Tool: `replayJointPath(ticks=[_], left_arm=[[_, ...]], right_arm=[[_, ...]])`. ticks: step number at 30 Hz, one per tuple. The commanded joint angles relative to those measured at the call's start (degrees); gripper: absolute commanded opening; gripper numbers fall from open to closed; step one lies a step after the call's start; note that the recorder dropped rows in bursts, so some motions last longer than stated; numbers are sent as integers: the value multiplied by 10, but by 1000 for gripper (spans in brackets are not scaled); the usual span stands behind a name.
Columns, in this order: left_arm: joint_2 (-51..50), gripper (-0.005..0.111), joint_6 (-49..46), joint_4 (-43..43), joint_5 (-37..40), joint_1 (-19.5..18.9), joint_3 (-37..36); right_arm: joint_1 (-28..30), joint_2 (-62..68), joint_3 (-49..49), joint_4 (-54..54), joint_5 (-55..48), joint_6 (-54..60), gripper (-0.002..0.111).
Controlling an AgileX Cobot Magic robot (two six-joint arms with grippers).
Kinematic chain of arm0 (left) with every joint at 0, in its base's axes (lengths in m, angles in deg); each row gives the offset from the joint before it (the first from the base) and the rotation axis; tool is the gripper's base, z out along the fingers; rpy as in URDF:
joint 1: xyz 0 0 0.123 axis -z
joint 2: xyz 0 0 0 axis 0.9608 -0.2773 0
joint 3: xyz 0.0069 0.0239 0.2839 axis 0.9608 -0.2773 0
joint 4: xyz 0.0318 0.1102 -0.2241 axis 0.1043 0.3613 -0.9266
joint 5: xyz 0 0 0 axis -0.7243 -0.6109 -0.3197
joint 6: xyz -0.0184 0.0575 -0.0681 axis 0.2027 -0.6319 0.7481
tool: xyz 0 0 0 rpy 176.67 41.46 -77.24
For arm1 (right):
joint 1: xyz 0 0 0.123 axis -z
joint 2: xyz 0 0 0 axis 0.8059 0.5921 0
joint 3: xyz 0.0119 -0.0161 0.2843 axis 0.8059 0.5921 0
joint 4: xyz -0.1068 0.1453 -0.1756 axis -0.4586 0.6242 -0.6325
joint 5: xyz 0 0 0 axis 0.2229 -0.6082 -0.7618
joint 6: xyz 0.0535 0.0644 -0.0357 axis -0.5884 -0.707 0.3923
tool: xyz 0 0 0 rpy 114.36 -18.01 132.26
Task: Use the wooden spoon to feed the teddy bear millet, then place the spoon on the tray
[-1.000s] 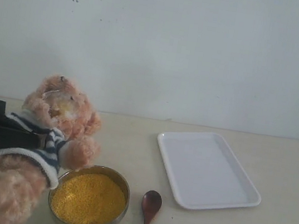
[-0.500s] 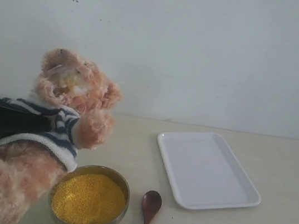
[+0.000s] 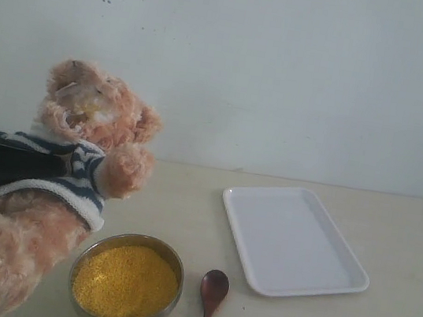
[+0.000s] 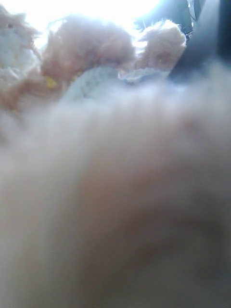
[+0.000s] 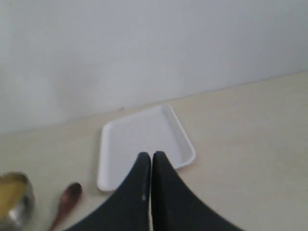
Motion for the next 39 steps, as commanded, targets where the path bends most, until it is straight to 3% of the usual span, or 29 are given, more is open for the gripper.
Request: replayJointPath(ticks=[1, 5, 11, 14, 18, 22, 26, 34, 39], left_arm=[[9, 4, -7, -12, 18, 0, -1], [9, 4, -24, -12, 18, 0, -1], [9, 4, -23, -12, 18, 0, -1], [9, 4, -26, -12, 7, 0, -1], [9, 4, -57, -12, -30, 0, -1], [7, 4, -74, -12, -36, 0, -1], [7, 4, -74, -12, -34, 0, -1], [7, 4, -76, -12, -34, 0, -1], [7, 4, -76, -12, -37, 0, -1]], right_arm=[[-1, -3, -1, 94, 103, -69, 0], [-1, -3, -1, 196, 180, -207, 0], [-1, -3, -1, 217, 528, -376, 0], [-1, -3, -26, 243, 612, -423, 0], [-1, 21, -125, 186, 557, -349, 0], [-1, 93, -234, -55, 440, -166, 0], [-1, 188, -295, -254, 337, -140, 0], [-1, 412, -306, -265, 161, 78, 0], [-1, 576, -306, -218, 124, 51, 0]])
